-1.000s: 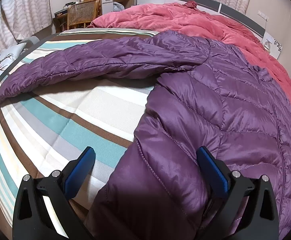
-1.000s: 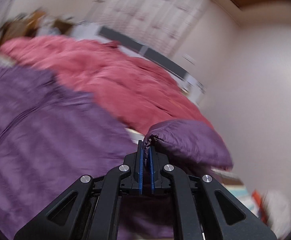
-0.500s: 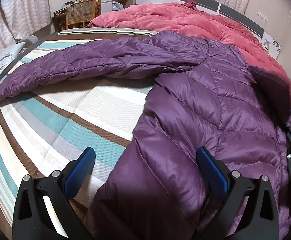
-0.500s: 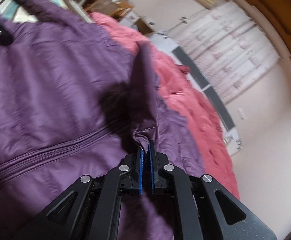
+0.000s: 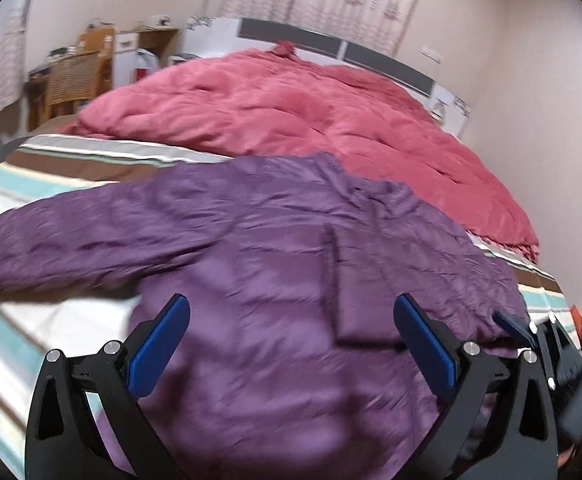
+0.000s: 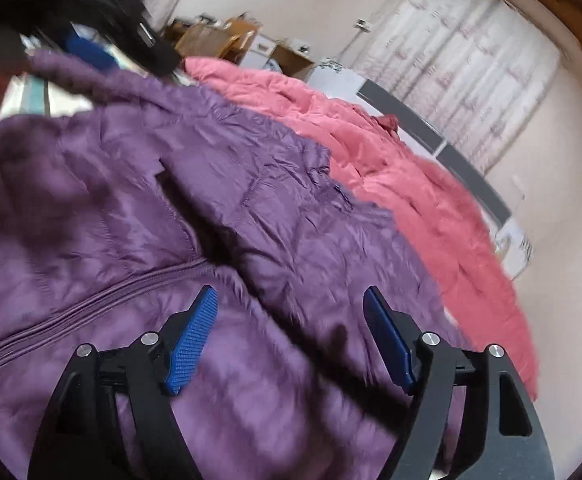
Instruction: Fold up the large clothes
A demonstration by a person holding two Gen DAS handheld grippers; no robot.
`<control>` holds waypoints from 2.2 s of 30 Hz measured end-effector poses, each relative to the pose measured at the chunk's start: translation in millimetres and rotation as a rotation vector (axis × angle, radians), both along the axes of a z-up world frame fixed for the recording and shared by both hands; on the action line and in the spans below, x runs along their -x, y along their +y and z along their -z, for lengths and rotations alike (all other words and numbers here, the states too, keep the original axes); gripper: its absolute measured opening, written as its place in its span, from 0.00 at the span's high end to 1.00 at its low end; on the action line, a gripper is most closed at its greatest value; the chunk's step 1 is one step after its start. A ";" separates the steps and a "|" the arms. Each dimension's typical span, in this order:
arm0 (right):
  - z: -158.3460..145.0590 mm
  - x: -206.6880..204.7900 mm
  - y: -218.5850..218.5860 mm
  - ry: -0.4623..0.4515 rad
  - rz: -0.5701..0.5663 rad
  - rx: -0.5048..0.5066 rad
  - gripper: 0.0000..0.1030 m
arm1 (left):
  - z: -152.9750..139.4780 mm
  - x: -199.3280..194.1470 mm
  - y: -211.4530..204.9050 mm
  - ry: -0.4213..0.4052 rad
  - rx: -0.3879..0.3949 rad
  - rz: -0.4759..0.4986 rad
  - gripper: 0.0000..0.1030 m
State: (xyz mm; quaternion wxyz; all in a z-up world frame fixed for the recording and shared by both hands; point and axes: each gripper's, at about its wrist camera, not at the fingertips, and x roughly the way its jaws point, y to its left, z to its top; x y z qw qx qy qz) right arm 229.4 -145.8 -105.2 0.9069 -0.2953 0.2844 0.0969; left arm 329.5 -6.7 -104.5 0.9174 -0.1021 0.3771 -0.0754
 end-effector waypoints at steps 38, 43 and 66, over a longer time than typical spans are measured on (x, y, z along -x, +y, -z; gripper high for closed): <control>3.5 -32.1 -151.9 0.085 0.714 -0.519 0.47 | 38.7 -9.5 14.4 0.047 0.071 0.006 0.14; 8.1 -20.2 -144.8 0.093 0.739 -0.456 0.47 | 34.0 1.7 80.3 0.030 0.115 -0.155 0.09; 28.9 -33.0 -138.9 0.125 0.798 -0.370 0.46 | 105.8 61.9 350.1 0.029 0.383 -0.993 0.29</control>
